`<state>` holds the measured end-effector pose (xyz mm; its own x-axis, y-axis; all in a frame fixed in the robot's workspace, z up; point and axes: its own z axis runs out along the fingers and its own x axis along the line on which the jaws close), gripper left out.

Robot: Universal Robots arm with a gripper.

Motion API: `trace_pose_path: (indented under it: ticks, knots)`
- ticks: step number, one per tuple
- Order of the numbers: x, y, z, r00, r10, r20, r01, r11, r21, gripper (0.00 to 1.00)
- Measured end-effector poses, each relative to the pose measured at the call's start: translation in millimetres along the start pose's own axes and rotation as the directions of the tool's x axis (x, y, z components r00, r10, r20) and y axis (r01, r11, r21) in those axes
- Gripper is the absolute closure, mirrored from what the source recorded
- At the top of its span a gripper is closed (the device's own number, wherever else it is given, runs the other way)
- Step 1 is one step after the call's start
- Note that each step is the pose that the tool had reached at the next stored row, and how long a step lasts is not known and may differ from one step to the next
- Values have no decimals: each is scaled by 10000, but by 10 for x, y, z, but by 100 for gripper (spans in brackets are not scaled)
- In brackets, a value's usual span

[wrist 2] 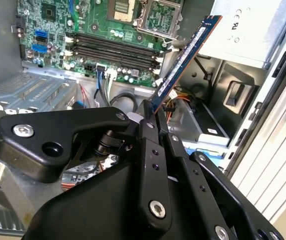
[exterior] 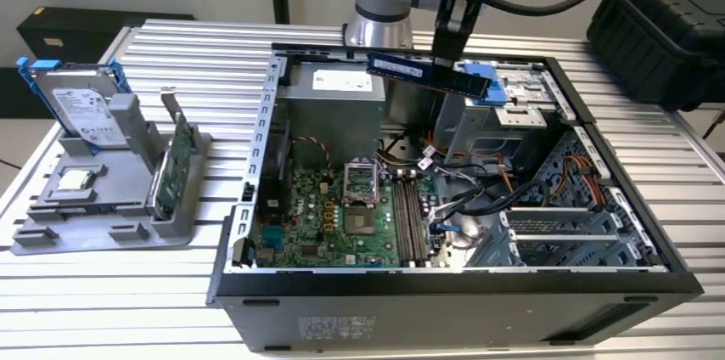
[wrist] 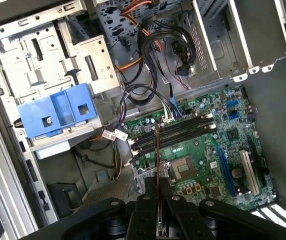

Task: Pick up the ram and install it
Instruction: 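Insert the ram into the slot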

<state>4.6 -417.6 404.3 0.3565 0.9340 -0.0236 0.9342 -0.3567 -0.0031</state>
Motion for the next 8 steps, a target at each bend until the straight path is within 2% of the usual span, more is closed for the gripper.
trace_pose_path:
  ticks: [8]
  knots:
    - [0,0,0,9974,715,-2,-715,9974,17,100]
